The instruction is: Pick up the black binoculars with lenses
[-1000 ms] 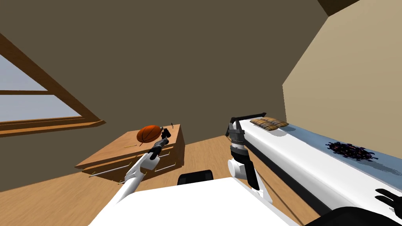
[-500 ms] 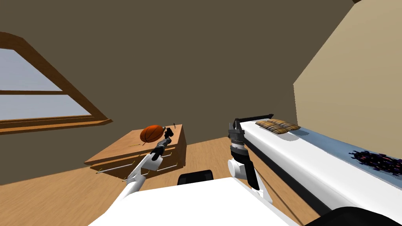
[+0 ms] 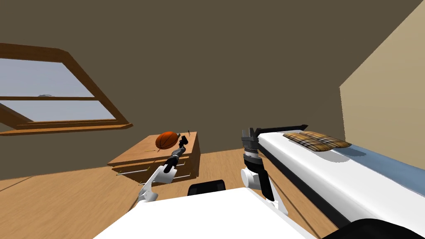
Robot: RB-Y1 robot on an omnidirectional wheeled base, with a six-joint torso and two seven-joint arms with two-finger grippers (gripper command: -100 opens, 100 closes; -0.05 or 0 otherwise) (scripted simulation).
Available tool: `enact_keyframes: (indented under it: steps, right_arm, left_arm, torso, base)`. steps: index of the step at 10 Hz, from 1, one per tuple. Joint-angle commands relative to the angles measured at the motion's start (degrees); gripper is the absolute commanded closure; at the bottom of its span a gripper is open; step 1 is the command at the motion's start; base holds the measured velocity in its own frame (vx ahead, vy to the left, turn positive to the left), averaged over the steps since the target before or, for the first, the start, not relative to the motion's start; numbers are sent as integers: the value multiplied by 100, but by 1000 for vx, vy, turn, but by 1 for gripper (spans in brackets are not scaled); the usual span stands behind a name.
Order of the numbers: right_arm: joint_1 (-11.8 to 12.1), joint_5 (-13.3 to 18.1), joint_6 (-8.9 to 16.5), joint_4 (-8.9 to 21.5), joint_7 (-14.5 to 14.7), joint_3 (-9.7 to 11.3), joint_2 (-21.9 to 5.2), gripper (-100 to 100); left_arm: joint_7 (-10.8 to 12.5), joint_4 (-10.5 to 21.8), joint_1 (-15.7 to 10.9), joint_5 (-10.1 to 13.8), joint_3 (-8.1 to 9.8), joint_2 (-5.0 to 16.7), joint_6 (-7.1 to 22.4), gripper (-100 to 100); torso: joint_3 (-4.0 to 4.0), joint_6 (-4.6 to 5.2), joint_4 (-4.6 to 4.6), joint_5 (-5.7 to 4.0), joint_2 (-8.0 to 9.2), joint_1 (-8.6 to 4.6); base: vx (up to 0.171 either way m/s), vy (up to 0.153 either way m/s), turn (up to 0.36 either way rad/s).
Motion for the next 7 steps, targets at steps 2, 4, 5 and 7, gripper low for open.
enact_keyframes:
  steps: [2, 4, 5, 7]
  right_arm:
    - [-1, 0, 0, 0, 0, 0, 0, 0]
    - [0, 0, 0, 0, 0, 0, 0, 0]
    - [-1, 0, 0, 0, 0, 0, 0, 0]
    - [-2, 0, 0, 0, 0, 1, 0, 0]
  left_arm:
    - [-410, -454, 330, 368, -281, -207, 233, 100]
    - [-671, -735, 340, 426, -281, -207, 233, 100]
    - [-671, -868, 340, 426, -281, -207, 233, 100]
    - [-657, -752, 353, 408, -267, -216, 184, 0]
  torso:
    - [10, 7, 8, -4, 13, -7]
    - [7, 1, 6, -1, 9, 2]
    - [16, 6, 13, -4, 20, -6]
    - [27, 4, 16, -6, 40, -13]
  base:
    - [65, 25, 110]
    - [64, 27, 78]
    - [14, 2, -19]
    - [3, 0, -3]
